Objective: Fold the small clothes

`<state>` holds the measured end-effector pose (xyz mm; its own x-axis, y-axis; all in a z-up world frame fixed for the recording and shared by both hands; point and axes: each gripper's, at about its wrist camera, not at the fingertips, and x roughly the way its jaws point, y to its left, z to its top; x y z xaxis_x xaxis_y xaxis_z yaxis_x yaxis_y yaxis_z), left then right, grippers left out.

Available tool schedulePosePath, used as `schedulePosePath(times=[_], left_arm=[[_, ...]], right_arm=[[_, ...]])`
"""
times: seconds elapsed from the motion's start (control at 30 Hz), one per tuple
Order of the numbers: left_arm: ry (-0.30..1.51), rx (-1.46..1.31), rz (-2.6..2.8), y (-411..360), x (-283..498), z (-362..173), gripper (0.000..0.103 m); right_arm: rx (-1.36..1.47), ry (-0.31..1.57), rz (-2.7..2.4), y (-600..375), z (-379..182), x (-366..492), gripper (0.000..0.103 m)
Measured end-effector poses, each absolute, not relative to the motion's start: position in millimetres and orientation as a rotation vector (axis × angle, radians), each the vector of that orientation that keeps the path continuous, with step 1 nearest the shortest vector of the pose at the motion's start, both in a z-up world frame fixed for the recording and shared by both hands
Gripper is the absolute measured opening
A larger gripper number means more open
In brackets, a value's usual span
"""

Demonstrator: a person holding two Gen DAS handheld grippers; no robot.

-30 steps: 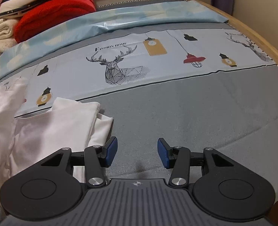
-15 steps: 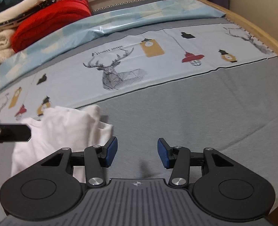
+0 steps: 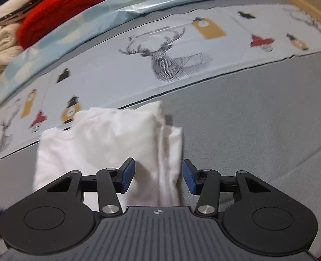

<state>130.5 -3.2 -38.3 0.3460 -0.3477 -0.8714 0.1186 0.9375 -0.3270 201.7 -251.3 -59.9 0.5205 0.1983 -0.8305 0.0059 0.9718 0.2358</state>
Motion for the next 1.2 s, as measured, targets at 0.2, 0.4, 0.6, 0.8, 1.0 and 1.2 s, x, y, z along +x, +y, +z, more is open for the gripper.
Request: schedulePosePath(times=[0.2,0.4,0.6,0.8,1.0,1.2], left_arm=[[1.175,-0.151,-0.308,-11.5,126.4,-37.7,0.027],[1.188,-0.114,-0.317,-10.1,129.4,-40.6,0.027],[1.181,-0.116,-0.313,-11.0,131.5,-38.7,0.027],[1.173,-0.120,-0.294,-10.6,129.6,-36.4,0.030],[1.168,-0.123,-0.256,0.6,124.5,-34.6,0.030],[1.170,-0.109,-0.224,2.3,124.3,-36.1,0.030]], right_arm=[[0.210,1.008,0.058,-247.6,-70.5,215.2,0.011],[0.253,0.742,-0.090,-260.4,-40.0,208.0,0.000],[0.362,0.924,-0.054,-273.3,-62.1,211.8,0.010],[0.285,0.989,0.126,-263.2,-54.8,189.6,0.067],[0.142,1.038,0.244,-264.2,-50.3,157.5,0.067],[0.162,1.080,0.325,-287.4,-51.6,138.5,0.045]])
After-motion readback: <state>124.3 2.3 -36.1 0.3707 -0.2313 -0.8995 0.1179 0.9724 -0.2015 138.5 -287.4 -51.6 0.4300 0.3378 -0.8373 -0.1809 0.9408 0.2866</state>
